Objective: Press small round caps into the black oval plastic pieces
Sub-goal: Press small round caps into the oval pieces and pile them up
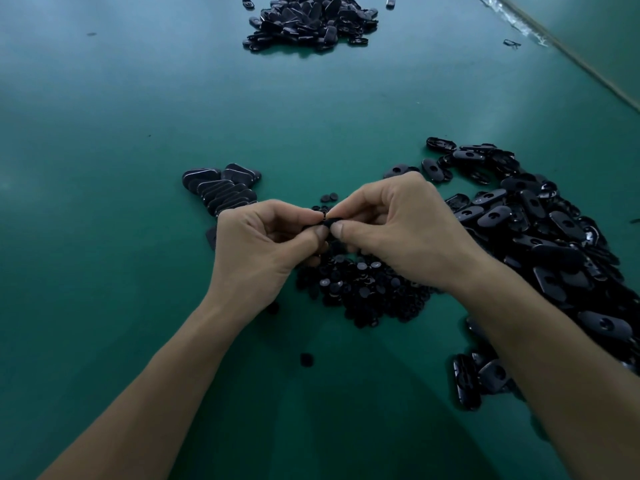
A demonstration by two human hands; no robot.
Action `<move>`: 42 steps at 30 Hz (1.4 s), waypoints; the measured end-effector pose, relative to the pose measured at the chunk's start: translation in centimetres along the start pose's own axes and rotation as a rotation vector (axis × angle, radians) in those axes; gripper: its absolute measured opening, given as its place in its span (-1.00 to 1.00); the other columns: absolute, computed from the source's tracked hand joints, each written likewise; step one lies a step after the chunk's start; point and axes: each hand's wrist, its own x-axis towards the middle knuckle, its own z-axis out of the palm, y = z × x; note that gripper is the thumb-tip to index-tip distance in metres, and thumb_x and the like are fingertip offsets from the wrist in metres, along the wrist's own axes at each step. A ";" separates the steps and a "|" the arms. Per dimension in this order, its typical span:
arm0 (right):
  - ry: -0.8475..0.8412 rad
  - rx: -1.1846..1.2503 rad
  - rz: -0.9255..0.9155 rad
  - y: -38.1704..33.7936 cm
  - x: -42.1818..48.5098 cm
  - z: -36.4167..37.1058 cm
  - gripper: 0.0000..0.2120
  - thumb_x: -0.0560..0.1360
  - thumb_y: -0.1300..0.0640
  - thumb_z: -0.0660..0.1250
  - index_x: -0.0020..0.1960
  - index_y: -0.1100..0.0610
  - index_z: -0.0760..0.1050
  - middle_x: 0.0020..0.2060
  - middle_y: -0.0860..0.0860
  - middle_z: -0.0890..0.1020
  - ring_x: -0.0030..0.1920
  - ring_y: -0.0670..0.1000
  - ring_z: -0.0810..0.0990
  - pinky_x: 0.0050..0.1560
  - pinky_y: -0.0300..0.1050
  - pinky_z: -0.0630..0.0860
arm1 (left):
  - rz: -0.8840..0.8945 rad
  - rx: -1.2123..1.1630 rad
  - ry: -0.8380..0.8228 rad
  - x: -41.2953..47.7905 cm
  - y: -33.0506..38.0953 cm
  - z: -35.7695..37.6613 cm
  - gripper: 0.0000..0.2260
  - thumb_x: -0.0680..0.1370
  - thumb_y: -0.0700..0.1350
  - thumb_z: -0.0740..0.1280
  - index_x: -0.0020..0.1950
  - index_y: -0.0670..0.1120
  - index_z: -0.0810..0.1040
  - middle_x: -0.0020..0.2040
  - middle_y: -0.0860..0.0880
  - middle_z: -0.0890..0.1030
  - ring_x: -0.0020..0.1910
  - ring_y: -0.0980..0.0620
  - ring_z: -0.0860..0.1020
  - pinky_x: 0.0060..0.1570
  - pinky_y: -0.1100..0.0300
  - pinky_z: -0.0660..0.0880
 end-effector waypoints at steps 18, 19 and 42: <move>0.264 -0.989 0.409 5.3 0.0 -5.7 -0.73 0.64 -0.03 0.23 0.29 -0.07 0.56 0.18 0.14 0.60 0.27 0.27 0.42 0.24 0.16 0.33 | 0.096 0.767 0.353 1.2 -0.6 -3.0 -0.92 0.49 -0.05 0.48 -0.09 0.15 0.68 -0.25 0.10 0.63 -0.19 -0.04 0.56 -0.16 -0.06 0.59; 0.280 -0.982 0.391 5.4 0.1 -5.7 -0.75 0.63 -0.03 0.26 0.25 -0.05 0.60 0.15 0.15 0.62 0.24 0.27 0.45 0.23 0.16 0.35 | 0.071 0.761 0.352 1.3 -0.6 -3.2 -0.92 0.49 -0.04 0.48 -0.08 0.15 0.67 -0.25 0.09 0.63 -0.20 -0.03 0.56 -0.17 -0.06 0.60; 0.314 -0.136 -0.068 1.1 -0.3 -2.6 -0.88 0.44 0.11 0.55 -0.11 0.05 0.62 -0.26 -0.10 0.66 -0.52 -0.11 0.61 -0.43 -0.30 0.53 | 0.104 0.317 0.068 0.1 0.3 -0.3 -0.97 0.57 -0.05 0.40 -0.05 0.08 0.61 -0.33 0.02 0.66 -0.45 0.09 0.61 -0.44 0.27 0.50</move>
